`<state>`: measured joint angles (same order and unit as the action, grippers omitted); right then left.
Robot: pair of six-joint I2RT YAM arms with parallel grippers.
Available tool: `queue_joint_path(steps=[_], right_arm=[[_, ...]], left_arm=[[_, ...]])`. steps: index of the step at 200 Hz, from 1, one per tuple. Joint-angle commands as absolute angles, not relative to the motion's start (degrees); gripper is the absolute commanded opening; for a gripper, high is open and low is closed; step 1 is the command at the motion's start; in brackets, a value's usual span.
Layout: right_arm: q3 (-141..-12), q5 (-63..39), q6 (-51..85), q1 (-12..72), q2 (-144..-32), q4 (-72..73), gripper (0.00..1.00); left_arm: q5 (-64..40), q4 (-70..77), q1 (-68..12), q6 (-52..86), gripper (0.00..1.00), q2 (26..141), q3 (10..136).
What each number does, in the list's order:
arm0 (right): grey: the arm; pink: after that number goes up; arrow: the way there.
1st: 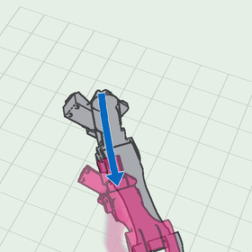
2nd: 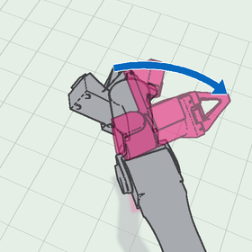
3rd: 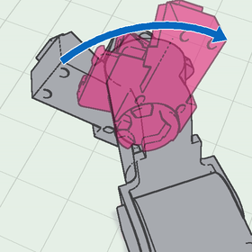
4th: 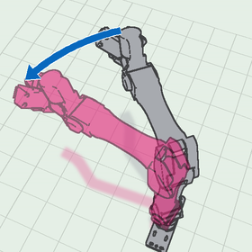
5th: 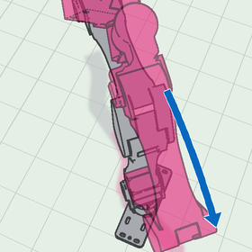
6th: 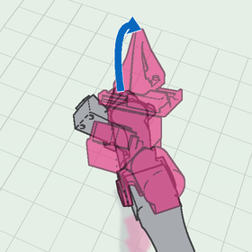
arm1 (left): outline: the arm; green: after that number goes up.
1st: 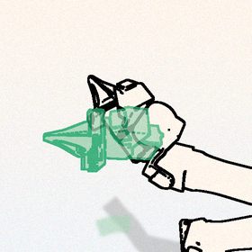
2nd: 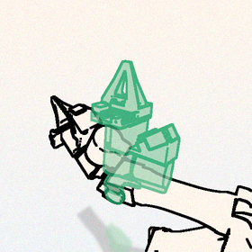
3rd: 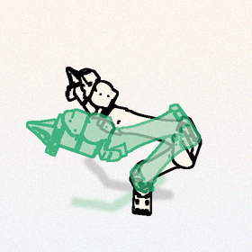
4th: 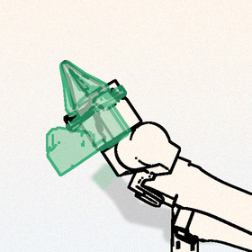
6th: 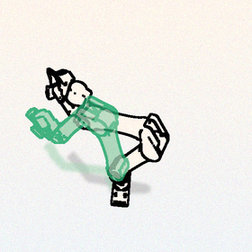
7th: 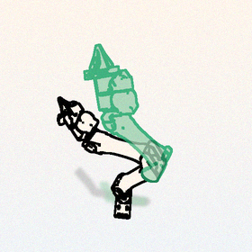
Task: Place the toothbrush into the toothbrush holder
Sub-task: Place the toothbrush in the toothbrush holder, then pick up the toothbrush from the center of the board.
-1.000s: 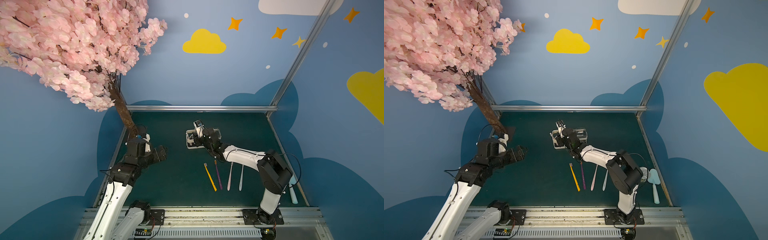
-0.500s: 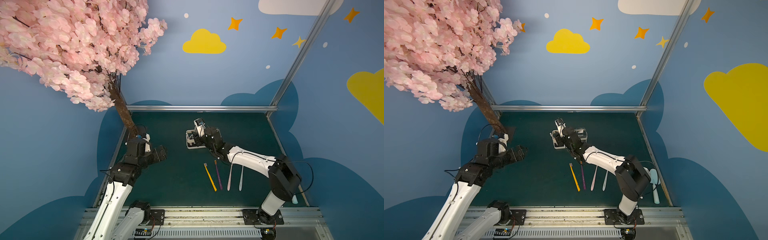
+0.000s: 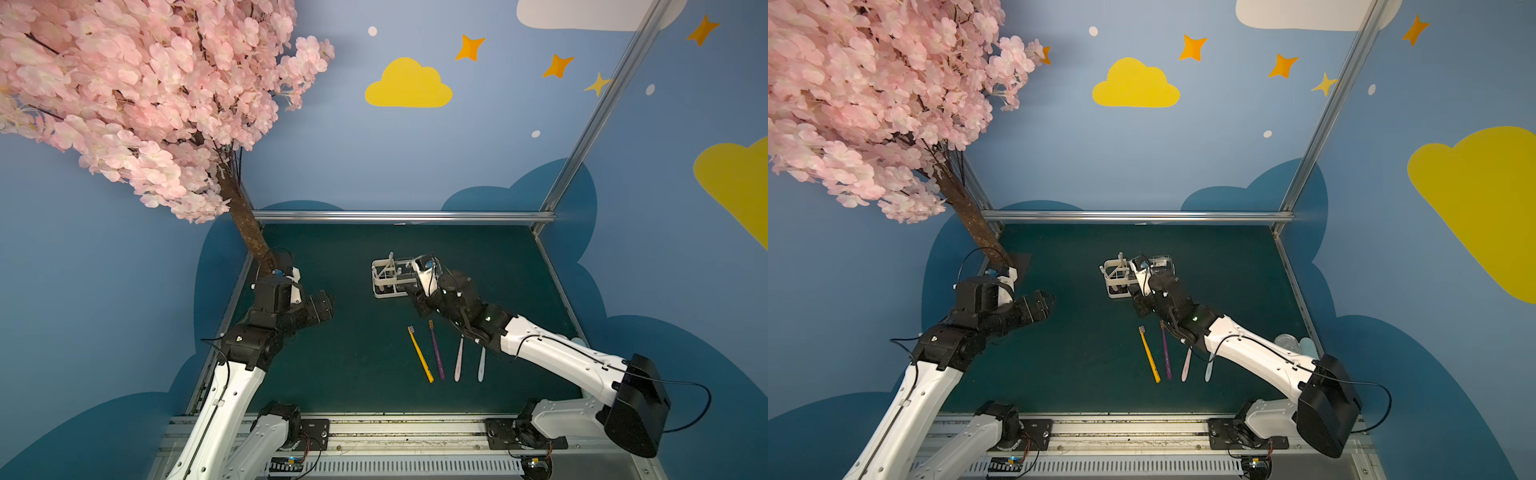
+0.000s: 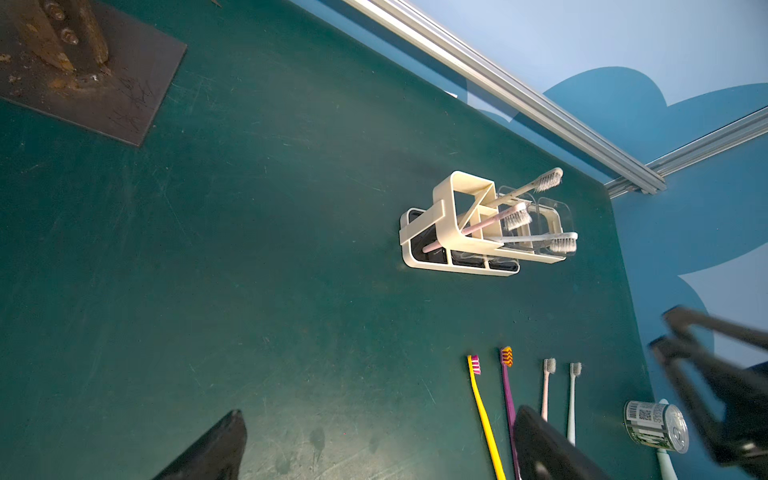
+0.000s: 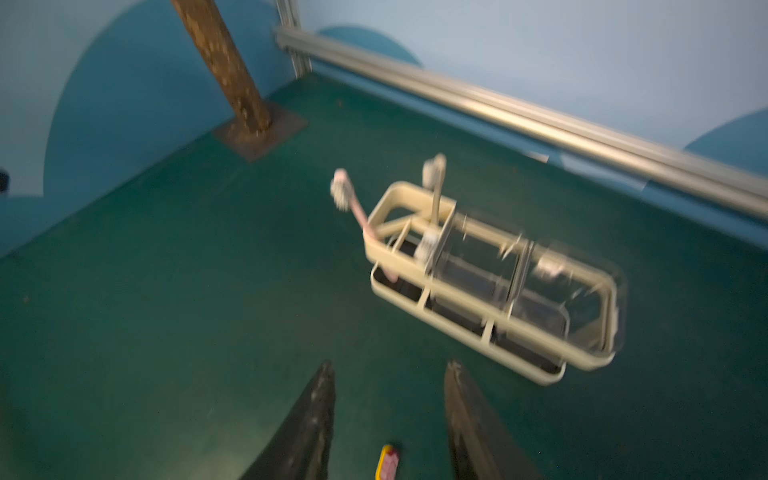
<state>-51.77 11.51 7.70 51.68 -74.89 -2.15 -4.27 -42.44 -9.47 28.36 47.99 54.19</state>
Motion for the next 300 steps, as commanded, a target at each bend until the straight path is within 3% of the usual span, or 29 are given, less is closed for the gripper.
queue_joint_path(steps=[1,100,206,300], right_arm=[[-46.06,11.48,14.04,52.56,-76.11,-7.3,0.44],[-46.82,5.98,20.15,54.13,-92.34,-6.01,0.43],[-52.24,9.84,21.37,52.67,-101.26,-7.65,0.42],[-52.85,9.33,22.74,50.62,-102.33,-9.05,0.3]], left_arm=[[-4.22,-42.63,-9.23,28.31,1.0,48.59,54.22],[-3.47,-43.07,-9.23,28.26,1.0,48.52,54.15],[-3.64,-42.89,-9.23,28.14,1.0,48.61,54.14],[-3.78,-42.87,-9.23,28.13,1.0,48.86,54.15]])
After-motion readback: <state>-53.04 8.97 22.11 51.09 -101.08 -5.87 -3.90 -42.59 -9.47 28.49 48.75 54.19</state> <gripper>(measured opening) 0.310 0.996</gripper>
